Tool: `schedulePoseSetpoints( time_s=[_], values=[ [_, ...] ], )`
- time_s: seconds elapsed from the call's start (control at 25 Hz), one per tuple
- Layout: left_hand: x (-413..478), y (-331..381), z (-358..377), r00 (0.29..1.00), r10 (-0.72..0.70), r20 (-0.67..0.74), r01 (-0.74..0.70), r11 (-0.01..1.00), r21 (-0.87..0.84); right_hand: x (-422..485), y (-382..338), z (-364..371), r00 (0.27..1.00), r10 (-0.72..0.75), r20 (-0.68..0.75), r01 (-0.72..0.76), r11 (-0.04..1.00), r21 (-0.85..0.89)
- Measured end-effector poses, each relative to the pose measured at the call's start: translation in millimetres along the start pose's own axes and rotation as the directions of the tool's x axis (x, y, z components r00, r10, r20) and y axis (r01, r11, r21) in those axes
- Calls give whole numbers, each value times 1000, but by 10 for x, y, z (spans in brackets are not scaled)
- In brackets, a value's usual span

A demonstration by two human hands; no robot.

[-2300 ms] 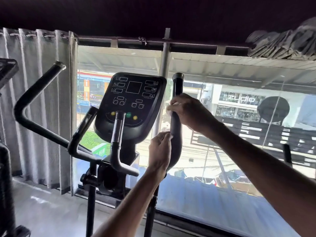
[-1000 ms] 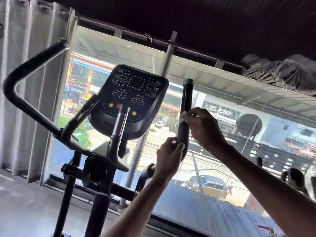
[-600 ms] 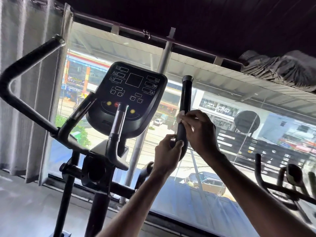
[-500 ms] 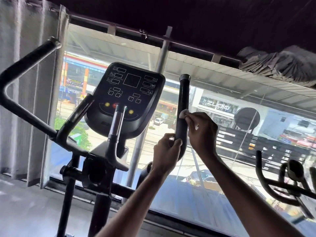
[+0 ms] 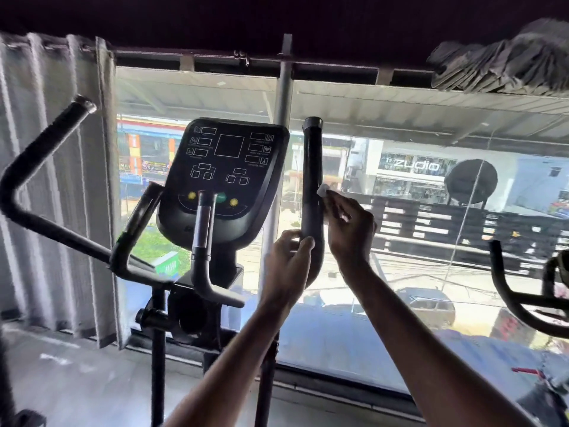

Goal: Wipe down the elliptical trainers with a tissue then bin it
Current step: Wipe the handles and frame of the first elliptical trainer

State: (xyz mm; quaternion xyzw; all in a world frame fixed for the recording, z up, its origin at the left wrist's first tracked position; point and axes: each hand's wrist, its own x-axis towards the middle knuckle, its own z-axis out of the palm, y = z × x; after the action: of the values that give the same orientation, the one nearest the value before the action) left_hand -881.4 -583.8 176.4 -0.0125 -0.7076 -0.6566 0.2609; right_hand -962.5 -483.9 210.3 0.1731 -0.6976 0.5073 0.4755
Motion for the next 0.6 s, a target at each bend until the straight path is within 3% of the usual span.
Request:
schedulePoseSetpoints(
  time_s=[0.08,0.2,0.32,0.48,0.56,0.6],
  values=[
    [-12,35,45,999,24,-42,-22,998,53,69,78,80,982,176,64,-183,977,112],
    [4,57,160,988,72,-139,-51,987,151,137,141,166,867,426,259,-498,720,484],
    [25,71,241,954,167,-247,-100,960,263,-15,244,214,845,313,433,-532,563,632],
    [90,157,483,888,243,-390,-85,921,381,133,286,318,695,377,613,-704,181,687],
    [97,165,533,864,276,-420,-77,899,432,99,275,275,644,399,653,-736,90,671],
    [97,168,550,859,280,-429,-64,890,452,55,302,254,654,385,651,-729,91,678]
  ],
)
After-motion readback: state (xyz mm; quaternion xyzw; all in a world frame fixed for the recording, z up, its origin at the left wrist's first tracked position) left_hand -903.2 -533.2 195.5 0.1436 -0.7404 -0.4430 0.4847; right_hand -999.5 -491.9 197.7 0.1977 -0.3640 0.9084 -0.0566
